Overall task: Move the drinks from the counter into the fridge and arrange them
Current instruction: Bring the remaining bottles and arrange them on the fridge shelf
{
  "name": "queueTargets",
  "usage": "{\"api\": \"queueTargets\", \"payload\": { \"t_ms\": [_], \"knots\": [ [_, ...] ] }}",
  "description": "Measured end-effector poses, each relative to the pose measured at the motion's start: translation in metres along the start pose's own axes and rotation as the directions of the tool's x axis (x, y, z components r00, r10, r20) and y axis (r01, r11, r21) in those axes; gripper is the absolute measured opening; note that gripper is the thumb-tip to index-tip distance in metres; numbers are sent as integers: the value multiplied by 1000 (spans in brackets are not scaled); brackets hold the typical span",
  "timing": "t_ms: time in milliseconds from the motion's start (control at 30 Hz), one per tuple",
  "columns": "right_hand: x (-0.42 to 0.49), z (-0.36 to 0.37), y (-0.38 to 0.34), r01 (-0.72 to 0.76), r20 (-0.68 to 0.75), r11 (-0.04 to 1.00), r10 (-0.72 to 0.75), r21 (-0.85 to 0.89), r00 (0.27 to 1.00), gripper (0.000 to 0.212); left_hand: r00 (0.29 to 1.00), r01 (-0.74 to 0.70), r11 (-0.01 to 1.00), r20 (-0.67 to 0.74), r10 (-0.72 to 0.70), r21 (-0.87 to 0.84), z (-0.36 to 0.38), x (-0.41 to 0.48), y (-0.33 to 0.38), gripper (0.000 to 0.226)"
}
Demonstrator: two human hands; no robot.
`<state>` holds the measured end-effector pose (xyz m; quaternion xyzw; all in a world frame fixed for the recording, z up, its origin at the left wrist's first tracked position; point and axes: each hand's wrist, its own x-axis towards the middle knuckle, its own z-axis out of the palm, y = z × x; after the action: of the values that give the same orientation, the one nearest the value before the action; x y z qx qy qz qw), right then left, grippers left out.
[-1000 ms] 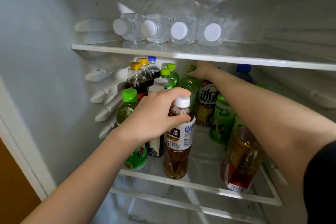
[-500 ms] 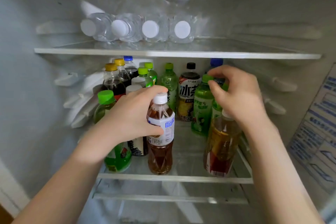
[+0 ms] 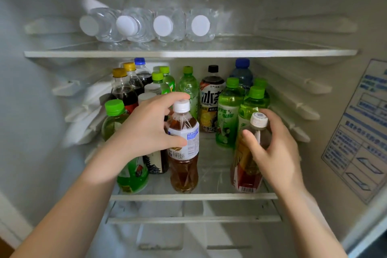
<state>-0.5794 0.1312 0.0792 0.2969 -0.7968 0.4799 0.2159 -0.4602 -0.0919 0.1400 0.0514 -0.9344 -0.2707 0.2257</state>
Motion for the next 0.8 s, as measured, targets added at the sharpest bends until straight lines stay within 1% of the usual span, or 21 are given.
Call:
{"api": "queueTargets", "payload": {
  "t_ms": [100, 200, 367, 467, 567, 700, 800],
  "knots": [
    [-1, -3, -1, -34, -63, 999, 36, 42, 997, 42, 1000, -14, 998, 25, 15, -57, 5, 8, 6, 89],
    [-3, -8, -2, -70, -92, 996, 75, 56, 993, 39, 997, -39, 993, 66, 47, -107, 14, 19, 14, 87],
    [-5, -18, 0, -86, -112, 996, 89, 34, 990, 38, 988, -113, 982, 90, 127, -152, 36, 40, 26, 87],
    [-3, -21, 5, -99, -112, 995, 100, 15, 989, 40, 986, -127, 982, 90, 141, -138, 48, 51, 27, 88],
    [0, -19, 8, -92, -142, 996, 90, -8, 986, 40, 986, -132, 984, 82, 142, -119, 54, 59, 26, 89],
    [6, -15, 13, -86, -151, 996, 84, -3, 985, 40, 985, -137, 986, 93, 145, -93, 57, 61, 22, 91],
    [8, -16, 16, -69, -148, 997, 71, 15, 986, 39, 989, -138, 987, 51, 142, -82, 59, 58, 21, 90]
  ]
}}
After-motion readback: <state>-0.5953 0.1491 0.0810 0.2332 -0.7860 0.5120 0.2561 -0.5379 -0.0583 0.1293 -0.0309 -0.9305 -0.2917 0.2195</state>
